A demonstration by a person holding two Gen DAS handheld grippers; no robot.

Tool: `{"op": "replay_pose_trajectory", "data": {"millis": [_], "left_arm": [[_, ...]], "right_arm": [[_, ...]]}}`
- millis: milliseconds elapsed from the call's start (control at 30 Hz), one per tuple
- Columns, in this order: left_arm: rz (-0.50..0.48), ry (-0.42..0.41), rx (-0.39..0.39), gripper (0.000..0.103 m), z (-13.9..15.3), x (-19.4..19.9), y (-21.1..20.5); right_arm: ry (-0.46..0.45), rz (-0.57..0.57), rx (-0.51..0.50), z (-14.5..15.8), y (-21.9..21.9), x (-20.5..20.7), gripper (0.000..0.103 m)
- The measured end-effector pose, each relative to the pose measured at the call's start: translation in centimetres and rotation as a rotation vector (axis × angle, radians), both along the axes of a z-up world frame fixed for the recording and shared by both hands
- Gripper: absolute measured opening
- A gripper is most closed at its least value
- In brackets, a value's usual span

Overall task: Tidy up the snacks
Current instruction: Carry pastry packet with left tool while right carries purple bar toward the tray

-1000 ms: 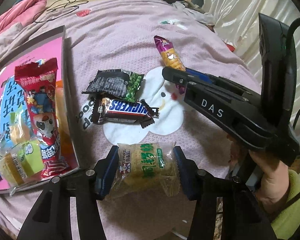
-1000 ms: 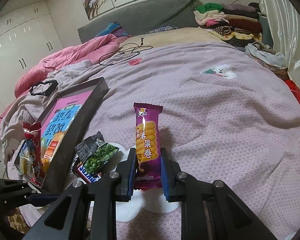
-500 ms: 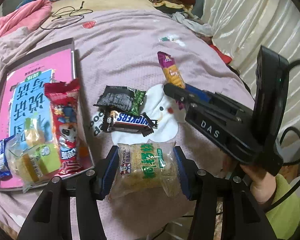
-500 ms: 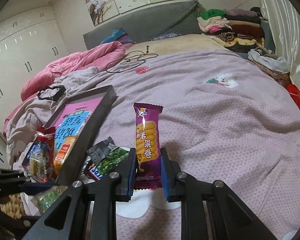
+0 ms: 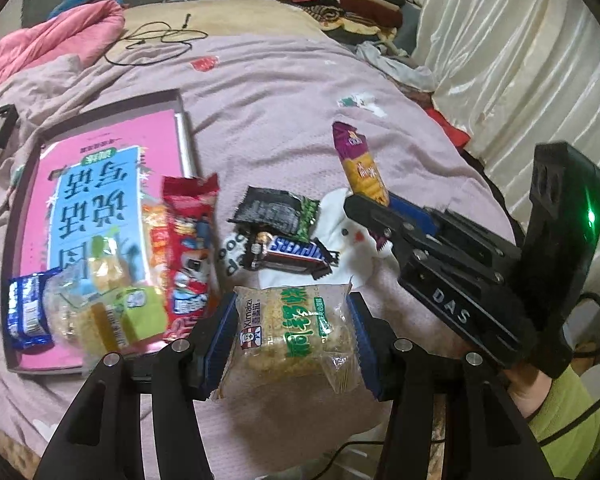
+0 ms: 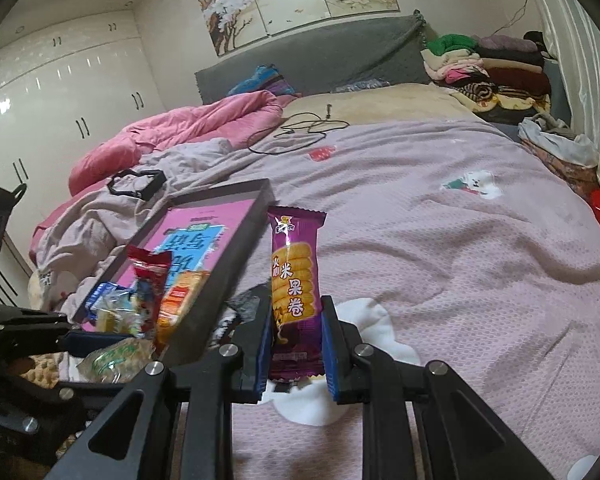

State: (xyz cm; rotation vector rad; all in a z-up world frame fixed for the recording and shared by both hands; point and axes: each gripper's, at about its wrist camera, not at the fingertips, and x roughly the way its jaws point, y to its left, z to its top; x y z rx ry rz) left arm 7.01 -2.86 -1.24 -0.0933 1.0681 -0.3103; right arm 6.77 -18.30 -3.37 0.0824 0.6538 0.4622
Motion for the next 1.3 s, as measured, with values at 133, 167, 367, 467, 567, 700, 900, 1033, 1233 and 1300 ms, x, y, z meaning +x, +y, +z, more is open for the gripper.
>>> {"op": "replay_pose_trajectory", "data": {"millis": [133,167,367,467,567,700,900,1033,1233,1300], "left_arm": [[0.018,-0.019,-0.012,0.056,0.8,-0.2,0.8],[0.022,-0.025,-0.017,0.056,1.1,-0.3,1.1],[0.047,-0.054,-0.022,0.056,2.1,-0.6,2.4],[0.062,-0.064,-0.025,0.056,2.4,-0.7,3.1],[0.076,-0.077,-0.03,0.056,2.9,-0.8,3.8],[0.098,-0.094,-0.038,0.056,3.6,-0.9,4.9],[0.143,-0.115,-0.049,0.056,4.1,-1.0,7.0],[0.185,-0.126,-0.051,0.056,4.3,-1.0,8.8],[0.265,-0.135,-0.046,0.056,4.2,-0.8,12.1],[0.287,-0.138,-0.045,0.056,4.2,-0.8,13.0]], "right_arm": [[-0.014,0.022,0.005,0.6,0.9,-0.7,0.022],[-0.017,0.027,0.007,0.7,1.0,-0.8,0.022],[-0.043,0.061,0.016,1.7,2.3,-1.8,0.022],[-0.045,0.082,0.014,1.9,3.0,-2.2,0.022],[-0.039,0.093,0.011,1.8,3.6,-2.4,0.022],[-0.025,0.108,0.039,1.9,4.0,-2.6,0.022],[-0.038,0.139,0.038,2.4,5.4,-3.4,0.022],[-0.041,0.163,0.031,2.4,6.4,-4.0,0.022],[-0.037,0.194,0.021,2.3,7.8,-4.6,0.022],[-0.035,0.202,0.019,2.3,8.1,-4.7,0.022]]}}
